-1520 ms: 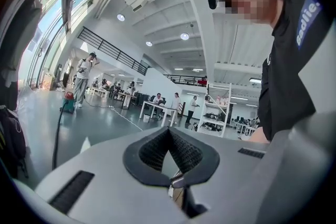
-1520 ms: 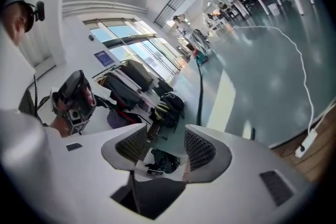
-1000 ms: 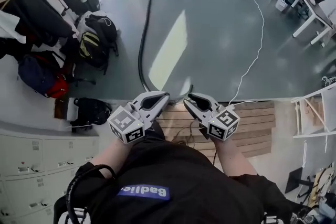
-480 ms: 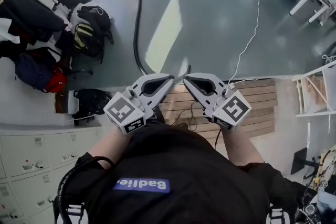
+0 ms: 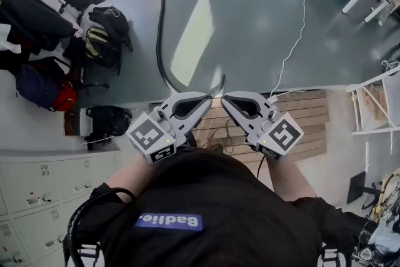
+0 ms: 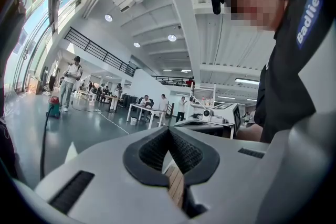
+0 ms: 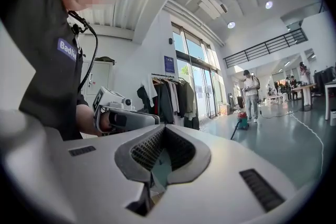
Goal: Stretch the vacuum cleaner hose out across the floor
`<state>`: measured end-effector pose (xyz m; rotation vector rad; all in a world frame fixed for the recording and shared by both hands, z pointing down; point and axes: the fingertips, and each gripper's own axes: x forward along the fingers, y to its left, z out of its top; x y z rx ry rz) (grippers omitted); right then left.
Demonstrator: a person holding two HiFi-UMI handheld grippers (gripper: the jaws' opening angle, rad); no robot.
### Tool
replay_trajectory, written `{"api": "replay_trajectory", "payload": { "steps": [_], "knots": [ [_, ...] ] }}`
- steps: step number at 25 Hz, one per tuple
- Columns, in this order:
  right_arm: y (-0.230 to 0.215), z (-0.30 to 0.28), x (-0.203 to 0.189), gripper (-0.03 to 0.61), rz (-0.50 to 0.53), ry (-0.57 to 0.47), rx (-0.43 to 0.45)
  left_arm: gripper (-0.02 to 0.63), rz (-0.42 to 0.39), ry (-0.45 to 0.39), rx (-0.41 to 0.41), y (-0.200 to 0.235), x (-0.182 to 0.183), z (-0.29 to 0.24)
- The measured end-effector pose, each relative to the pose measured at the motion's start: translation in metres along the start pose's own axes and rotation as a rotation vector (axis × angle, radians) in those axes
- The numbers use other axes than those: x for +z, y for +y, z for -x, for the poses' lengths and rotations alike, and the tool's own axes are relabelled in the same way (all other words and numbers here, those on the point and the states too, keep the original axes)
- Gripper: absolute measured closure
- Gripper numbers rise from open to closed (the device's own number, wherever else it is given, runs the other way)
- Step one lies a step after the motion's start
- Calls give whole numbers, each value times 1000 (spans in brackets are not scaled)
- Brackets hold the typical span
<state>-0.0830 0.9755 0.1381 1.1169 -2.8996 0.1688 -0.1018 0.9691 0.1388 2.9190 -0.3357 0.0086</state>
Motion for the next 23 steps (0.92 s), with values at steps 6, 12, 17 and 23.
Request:
{"api": "replay_trajectory", "payload": {
  "steps": [6, 12, 17, 23],
  "knots": [
    [4, -3, -1, 574, 33, -1, 9, 618, 12, -10, 9, -1, -2, 9],
    [3, -7, -5, 574, 23, 42, 3, 618, 15, -19, 16, -4, -1, 16],
    [4, -6, -2, 574, -12, 42, 1, 618, 12, -24, 23, -5, 5, 17],
    [7, -13, -4, 574, -49, 55, -6, 618, 0, -31, 33, -6, 9, 26]
  ]
}}
